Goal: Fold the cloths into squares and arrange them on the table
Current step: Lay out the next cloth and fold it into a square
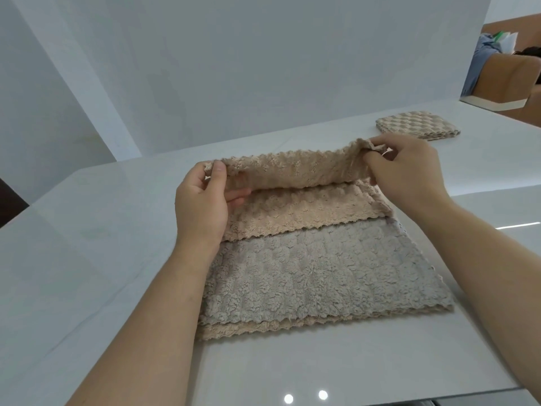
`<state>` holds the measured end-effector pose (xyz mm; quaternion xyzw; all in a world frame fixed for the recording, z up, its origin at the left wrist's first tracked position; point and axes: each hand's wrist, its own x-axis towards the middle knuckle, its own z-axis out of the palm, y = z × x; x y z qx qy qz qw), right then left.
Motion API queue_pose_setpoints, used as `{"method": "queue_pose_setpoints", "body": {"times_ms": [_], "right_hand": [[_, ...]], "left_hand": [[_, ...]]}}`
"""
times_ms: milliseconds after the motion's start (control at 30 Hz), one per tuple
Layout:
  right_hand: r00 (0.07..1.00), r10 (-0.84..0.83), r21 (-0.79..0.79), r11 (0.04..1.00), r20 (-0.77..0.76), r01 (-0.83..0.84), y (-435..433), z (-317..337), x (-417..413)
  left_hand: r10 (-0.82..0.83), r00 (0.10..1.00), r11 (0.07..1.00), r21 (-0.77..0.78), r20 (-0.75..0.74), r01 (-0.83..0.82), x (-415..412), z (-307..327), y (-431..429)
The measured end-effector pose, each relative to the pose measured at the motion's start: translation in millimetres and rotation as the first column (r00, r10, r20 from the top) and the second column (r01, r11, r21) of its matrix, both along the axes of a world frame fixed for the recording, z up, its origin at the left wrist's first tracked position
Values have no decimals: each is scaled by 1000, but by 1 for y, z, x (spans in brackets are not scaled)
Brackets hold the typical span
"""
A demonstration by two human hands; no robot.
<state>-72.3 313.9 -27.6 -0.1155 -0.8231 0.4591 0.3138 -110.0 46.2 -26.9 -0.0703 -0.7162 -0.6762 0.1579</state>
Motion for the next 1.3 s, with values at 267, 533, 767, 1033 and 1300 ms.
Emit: {"method": "queue_pose_setpoints", "body": {"times_ms": [267,533,767,1033,1300], "right_hand": [[987,160,-341,929,18,-144,-1,-4,-9],[984,174,-418,897,44,-140,-3,-1,-6],[987,83,-254,966,137,-46,-5,2,-3],[947,48,138,986,317,-96,-7,5,0],[902,-22,421,889,432,-179,-15,2,6]], "left_hand": [[-124,981,966,245,146,86,-7,-2,1],[-143,935,951,307,326,39,-6,1,1],[40,946,999,20,322,-49,-9,-4,-4],[211,964,867,-486,162,-108,-8,-6,-7],[172,982,677,-734,81,-58,-2,-5,-5]]}}
